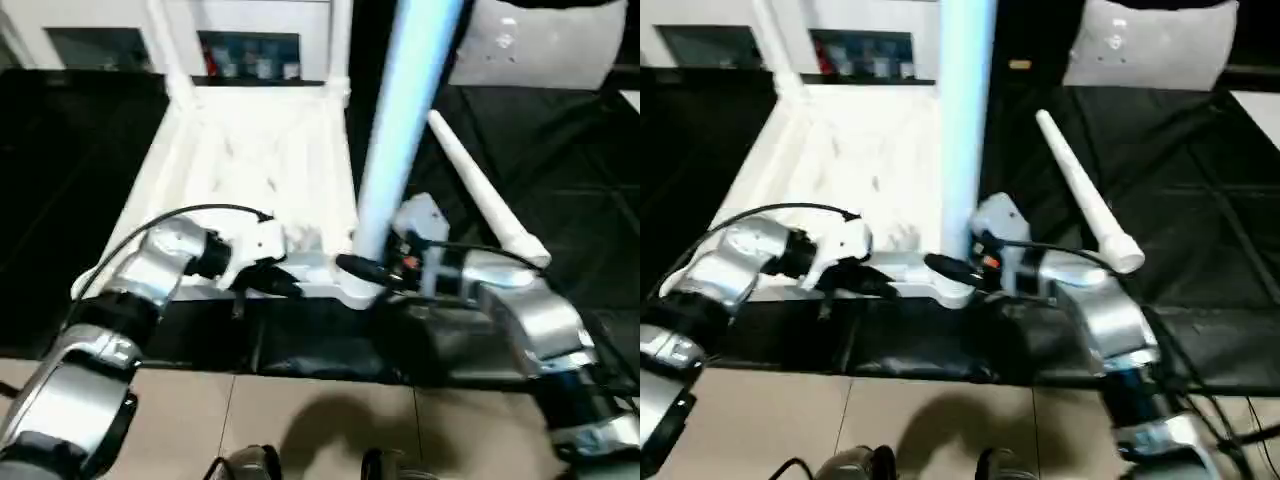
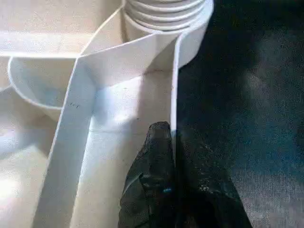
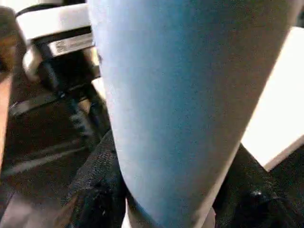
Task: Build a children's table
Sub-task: Insert table leg to table base
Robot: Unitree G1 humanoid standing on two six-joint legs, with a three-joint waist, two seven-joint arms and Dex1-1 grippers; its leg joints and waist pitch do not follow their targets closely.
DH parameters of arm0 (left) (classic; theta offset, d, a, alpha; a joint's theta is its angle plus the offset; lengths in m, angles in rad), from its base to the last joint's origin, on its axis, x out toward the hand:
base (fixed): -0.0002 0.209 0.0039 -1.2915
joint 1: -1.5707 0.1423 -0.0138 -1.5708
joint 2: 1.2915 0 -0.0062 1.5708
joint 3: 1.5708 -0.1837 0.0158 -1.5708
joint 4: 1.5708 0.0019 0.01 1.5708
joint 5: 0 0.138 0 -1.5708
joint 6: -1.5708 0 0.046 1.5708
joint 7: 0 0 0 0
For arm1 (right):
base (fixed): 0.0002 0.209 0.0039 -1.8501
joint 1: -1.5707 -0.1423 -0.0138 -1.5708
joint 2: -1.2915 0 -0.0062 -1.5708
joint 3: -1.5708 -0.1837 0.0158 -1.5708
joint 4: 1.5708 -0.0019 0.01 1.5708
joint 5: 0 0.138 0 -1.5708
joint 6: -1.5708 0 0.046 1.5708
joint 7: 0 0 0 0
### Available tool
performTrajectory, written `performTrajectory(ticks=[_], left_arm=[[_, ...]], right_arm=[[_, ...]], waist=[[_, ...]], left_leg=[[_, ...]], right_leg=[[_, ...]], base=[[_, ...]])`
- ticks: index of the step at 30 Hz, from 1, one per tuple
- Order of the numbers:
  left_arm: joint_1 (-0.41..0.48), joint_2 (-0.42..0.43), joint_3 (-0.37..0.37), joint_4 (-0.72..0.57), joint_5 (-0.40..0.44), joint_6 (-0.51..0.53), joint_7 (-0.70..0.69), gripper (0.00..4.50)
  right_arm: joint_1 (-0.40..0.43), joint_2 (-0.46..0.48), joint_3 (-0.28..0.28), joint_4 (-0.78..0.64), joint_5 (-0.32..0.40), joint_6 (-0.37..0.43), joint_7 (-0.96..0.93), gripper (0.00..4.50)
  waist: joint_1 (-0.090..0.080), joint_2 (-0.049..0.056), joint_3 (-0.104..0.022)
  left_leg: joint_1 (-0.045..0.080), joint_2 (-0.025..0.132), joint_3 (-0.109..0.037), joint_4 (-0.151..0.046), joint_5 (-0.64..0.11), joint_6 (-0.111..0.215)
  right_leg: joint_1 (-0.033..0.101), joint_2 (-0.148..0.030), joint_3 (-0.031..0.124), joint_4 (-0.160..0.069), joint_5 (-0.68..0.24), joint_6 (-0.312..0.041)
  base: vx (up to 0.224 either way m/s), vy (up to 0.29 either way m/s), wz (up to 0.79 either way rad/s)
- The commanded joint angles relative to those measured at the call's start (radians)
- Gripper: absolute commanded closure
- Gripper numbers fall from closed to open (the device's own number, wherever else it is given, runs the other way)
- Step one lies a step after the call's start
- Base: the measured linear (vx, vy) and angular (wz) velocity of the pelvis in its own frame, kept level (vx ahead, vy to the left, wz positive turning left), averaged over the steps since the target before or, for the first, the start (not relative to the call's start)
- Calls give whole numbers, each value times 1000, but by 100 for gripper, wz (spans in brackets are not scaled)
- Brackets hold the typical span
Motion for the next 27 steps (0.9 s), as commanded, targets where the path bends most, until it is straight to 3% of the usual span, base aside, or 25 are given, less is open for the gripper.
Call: performTrajectory(ticks=[1,2,3,4,6,7,8,10,13,18,26,27], left_arm=[[35,10,57,-96,-16,83,107,450],[42,11,59,-107,-17,91,110,450],[83,12,71,-175,-20,137,129,450],[134,8,83,-263,-25,194,148,450],[266,-39,81,-519,-30,358,204,450],[266,-39,81,-519,-30,358,204,450],[297,-73,60,-598,-27,414,228,450],[314,-98,43,-649,-22,452,247,450],[331,-179,-26,-780,-35,567,312,450],[321,-208,-47,-833,-25,642,353,450],[325,-169,-34,-835,-4,685,377,450],[323,-165,-34,-835,-5,691,382,450]], right_arm=[[48,6,66,114,-55,55,-28,259],[47,7,65,115,-55,55,-29,259],[42,13,60,122,-55,54,-39,259],[37,19,56,127,-55,52,-48,259],[17,47,35,151,-55,49,-88,259],[17,47,35,151,-55,49,-88,259],[2,63,25,176,-62,46,-115,259],[-9,74,20,196,-68,40,-135,259],[-51,110,-8,260,-73,33,-205,259],[-68,129,-14,278,-65,34,-209,259],[-68,147,-15,302,-55,19,-196,259],[-70,147,-16,310,-57,11,-195,224]], waist=[[-5,1,-30],[-10,4,-23],[-13,3,-23],[-16,-1,-27],[-33,-8,-20],[-37,-5,-19],[-40,-7,-23],[-42,-7,-21],[-43,-12,-23],[-40,-18,-24],[-40,-13,-25],[-41,-13,-25]], left_leg=[[18,77,-69,-90,-473,-39],[18,74,-68,-92,-498,-37],[27,74,-67,-90,-519,-42],[28,77,-68,-89,-519,-50],[13,79,-74,-94,-521,-44],[13,78,-73,-93,-524,-42],[26,72,-64,-87,-519,-33],[19,70,-62,-87,-485,-20],[22,72,-58,-84,-467,-12],[15,67,-57,-85,-445,3],[13,67,-59,-88,-461,-2],[13,67,-60,-88,-465,-4]], right_leg=[[12,-105,51,-89,-632,-136],[6,-100,49,-96,-659,-123],[-2,-101,53,-99,-672,-123],[2,-105,55,-93,-653,-135],[4,-105,56,-91,-660,-139],[2,-104,56,-92,-665,-135],[-8,-98,60,-101,-666,-126],[-4,-96,61,-104,-641,-131],[-6,-95,63,-104,-628,-143],[-4,-93,60,-108,-645,-119],[-5,-93,58,-109,-648,-114],[-6,-93,58,-109,-650,-114]], base=[[0,0,0],[0,0,0],[0,0,0],[0,0,0],[0,0,0],[0,0,0],[0,0,0],[0,0,0],[0,0,0],[0,0,0],[0,0,0],[0,0,0]])
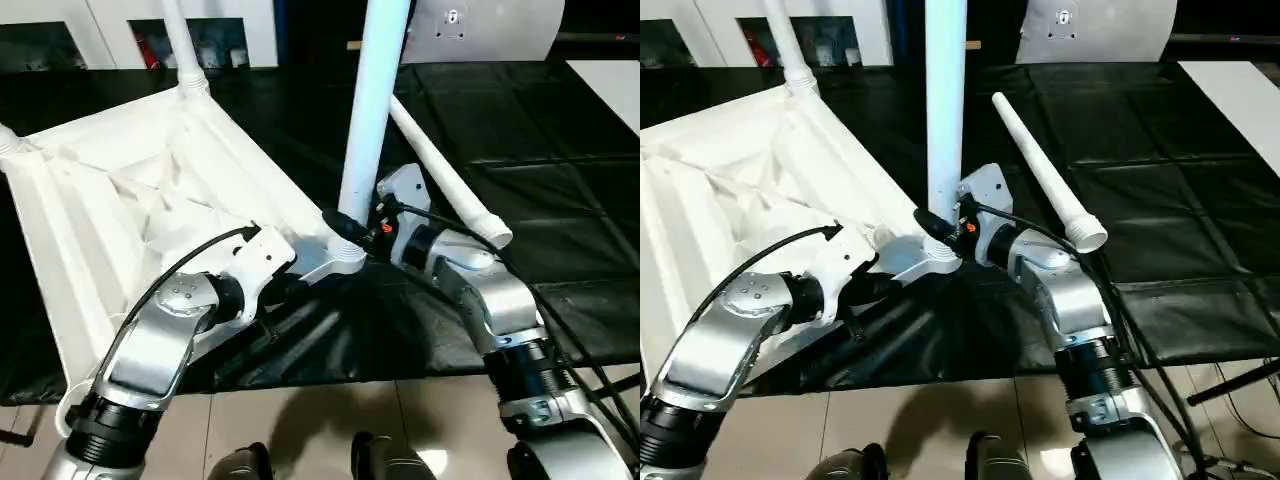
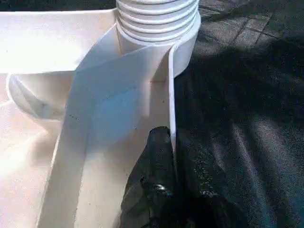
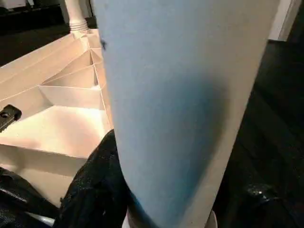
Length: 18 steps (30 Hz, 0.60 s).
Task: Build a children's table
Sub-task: Insert table leg to table base
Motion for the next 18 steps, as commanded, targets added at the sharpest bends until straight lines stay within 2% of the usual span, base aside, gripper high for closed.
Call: performTrajectory(ticks=[1,2,3,4,6,8,9,11,13,15,18], left_arm=[[-5,-14,-88,-70,-51,-2,-41,450],[-8,-12,-85,-65,-47,-3,-37,450],[-11,-11,-82,-57,-45,-9,-35,450],[-15,-10,-79,-48,-42,-17,-33,450],[-27,8,-82,-17,-28,-60,-36,450],[-30,13,-82,-8,-28,-67,-38,450],[-35,25,-82,11,-24,-85,-44,450],[-41,36,-80,31,-22,-101,-50,450],[-47,45,-80,49,-24,-125,-58,450],[-58,61,-82,92,-31,-165,-74,450],[-65,71,-85,123,-36,-198,-93,450]], right_arm=[[36,18,51,153,-40,60,-30,203],[35,18,46,158,-41,54,-29,187],[33,19,43,161,-39,51,-25,187],[32,18,42,162,-41,46,-24,180],[37,8,43,159,-40,50,-4,154],[40,3,42,157,-39,53,2,139],[57,0,25,129,-5,70,28,132],[76,-14,15,102,13,93,45,103],[94,-27,8,77,28,96,66,96],[133,-54,-4,29,28,40,81,81],[163,-92,11,0,14,-10,121,49]], waist=[[11,7,-35],[9,7,-35],[12,10,-37],[15,9,-39],[23,13,-45],[28,13,-48],[31,12,-51],[39,12,-56],[44,11,-61],[57,13,-65],[64,14,-68]], left_leg=[[15,71,-60,-79,-463,1],[15,70,-59,-79,-465,2],[20,71,-59,-76,-462,1],[21,72,-54,-75,-456,3],[17,75,-51,-78,-414,8],[15,76,-46,-78,-379,12],[13,75,-43,-76,-352,20],[13,74,-39,-72,-306,35],[10,74,-35,-70,-262,46],[13,75,-32,-65,-227,59],[13,77,-33,-66,-215,58]], right_leg=[[11,-94,54,-106,-646,-112],[10,-93,54,-106,-648,-112],[6,-94,55,-107,-643,-123],[6,-93,57,-110,-627,-123],[14,-88,57,-97,-517,-150],[20,-86,57,-90,-437,-173],[25,-87,59,-87,-398,-188],[31,-86,59,-83,-344,-205],[37,-85,57,-74,-284,-225],[39,-86,57,-74,-261,-230],[42,-85,54,-69,-240,-239]], base=[[0,0,0],[0,0,0],[0,0,0],[0,0,0],[0,0,0],[0,0,0],[0,0,0],[0,0,0],[0,0,0],[0,0,0],[0,0,0]])
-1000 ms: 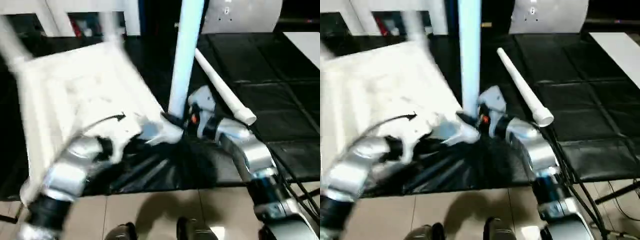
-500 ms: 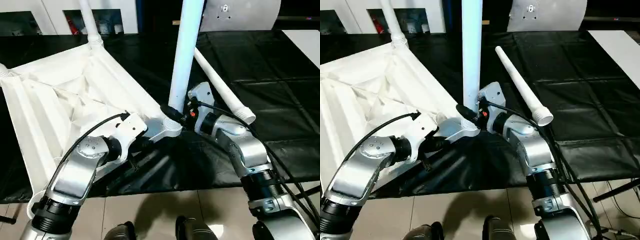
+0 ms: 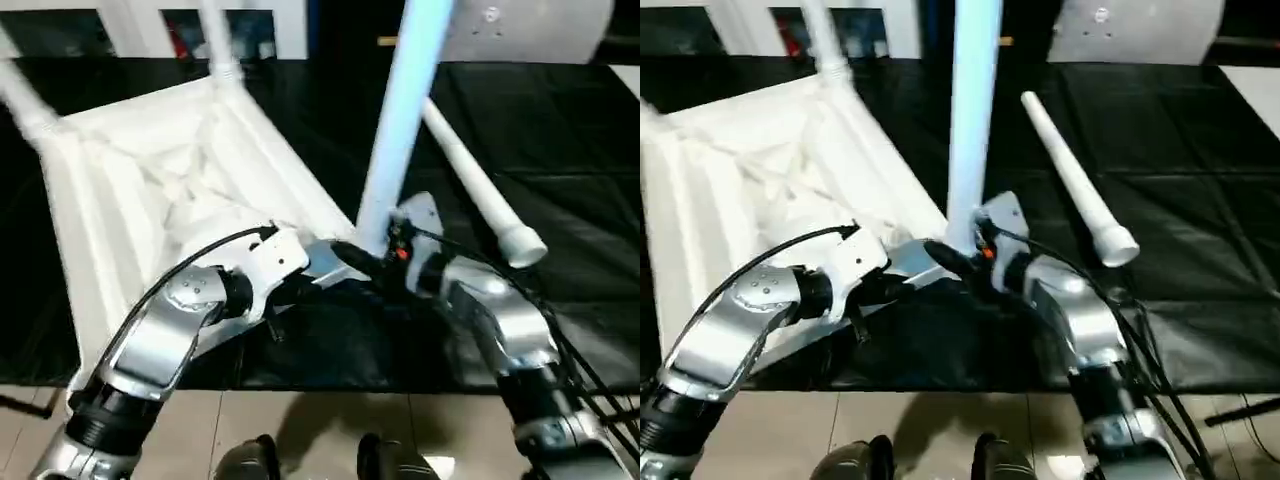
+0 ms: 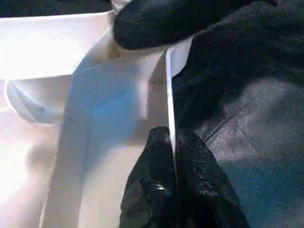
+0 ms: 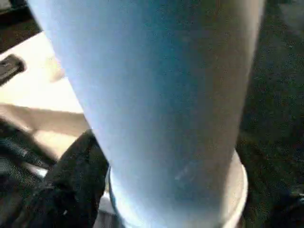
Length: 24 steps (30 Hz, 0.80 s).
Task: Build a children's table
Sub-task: Insert table leg to table base
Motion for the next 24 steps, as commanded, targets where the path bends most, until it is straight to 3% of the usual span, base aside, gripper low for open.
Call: performTrajectory(ticks=[1,5,10,12,19,24], left_arm=[[-14,15,-22,49,-5,-45,-33,450],[-35,38,-31,125,-17,-130,-87,450],[-77,75,-54,238,-24,-270,-175,450],[-106,98,-71,301,-22,-355,-235,450],[-139,131,-111,374,-22,-470,-350,450],[-158,131,-129,413,-17,-514,-380,450]], right_arm=[[54,-41,31,-4,-15,3,51,44],[76,-83,7,-36,1,-59,99,5],[82,-158,4,-66,15,-91,199,1],[76,-208,22,-81,22,-96,271,1],[35,-258,38,-75,31,-110,372,1],[-13,-243,62,-38,32,-128,412,1]], waist=[[-2,9,-68],[2,6,-70],[4,1,-75],[7,-2,-80],[12,-3,-90],[16,-1,-89]], left_leg=[[19,75,-32,-59,-216,62],[19,73,-32,-57,-232,61],[20,72,-32,-53,-228,69],[19,71,-32,-50,-202,79],[16,75,-28,-40,-125,119],[18,78,-27,-36,-128,114]], right_leg=[[44,-85,55,-72,-250,-224],[48,-88,57,-72,-272,-221],[51,-87,55,-74,-302,-210],[53,-86,54,-69,-271,-217],[58,-87,51,-47,-151,-263],[56,-89,51,-44,-146,-279]], base=[[0,0,0],[0,0,0],[0,0,0],[0,0,0],[0,0,0],[0,0,0]])
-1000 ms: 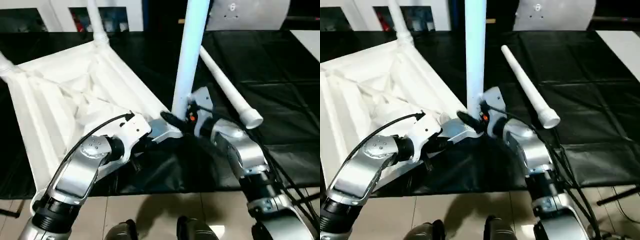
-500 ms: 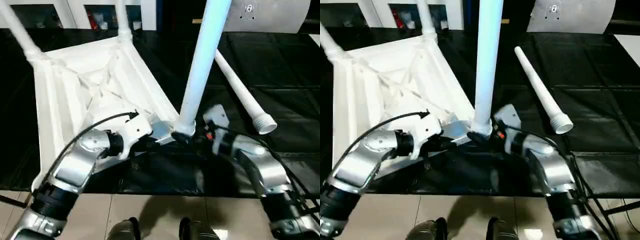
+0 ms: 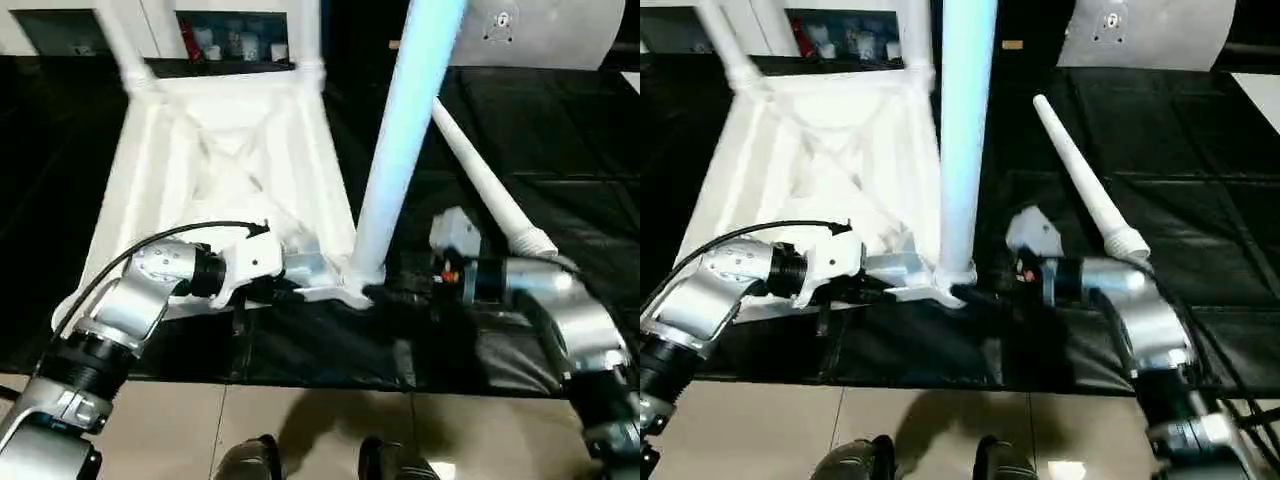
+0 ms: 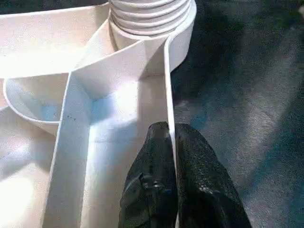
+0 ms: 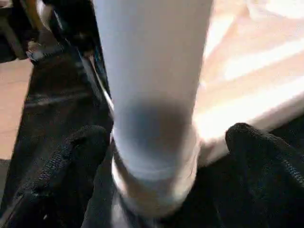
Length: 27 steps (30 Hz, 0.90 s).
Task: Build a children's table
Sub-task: Insert table leg to table base, then rotate leg to tighten
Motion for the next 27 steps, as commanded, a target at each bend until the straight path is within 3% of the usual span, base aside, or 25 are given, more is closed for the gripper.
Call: performTrajectory(ticks=[1,3,4,7,14,21,27], left_arm=[[5,-3,-72,30,27,-38,-52,450],[-2,-8,-70,53,29,-59,-60,450],[-5,-10,-70,63,30,-68,-63,450],[-9,-12,-70,73,32,-78,-64,450],[-15,-11,-67,99,35,-99,-62,450],[-20,-10,-67,116,39,-111,-63,450],[-19,-7,-68,121,37,-112,-72,450]], right_arm=[[-8,6,19,20,2,-12,29,1],[-16,9,26,29,4,-10,50,1],[-20,8,30,35,3,-12,62,28],[-30,6,39,51,-3,-19,79,40],[-50,13,45,78,-3,-30,102,107],[-49,11,51,92,-7,-37,114,172],[-27,13,61,95,-15,-28,113,205]], waist=[[-4,-3,-89],[-3,-4,-90],[-3,-4,-90],[-4,-10,-88],[-3,-13,-88],[-2,-11,-86],[-2,-9,-86]], left_leg=[[19,76,-27,-50,-135,106],[19,77,-27,-50,-141,99],[18,76,-28,-49,-140,100],[18,76,-27,-49,-147,97],[16,74,-27,-47,-133,100],[19,74,-28,-48,-153,91],[19,74,-28,-48,-146,94]], right_leg=[[53,-88,51,-49,-153,-275],[55,-89,51,-48,-157,-275],[55,-89,51,-48,-158,-274],[55,-90,51,-49,-178,-269],[55,-90,52,-49,-198,-255],[52,-91,52,-54,-242,-245],[52,-89,51,-51,-216,-251]], base=[[0,0,0],[0,0,0],[0,0,0],[0,0,0],[0,0,0],[0,0,0],[0,0,0]])
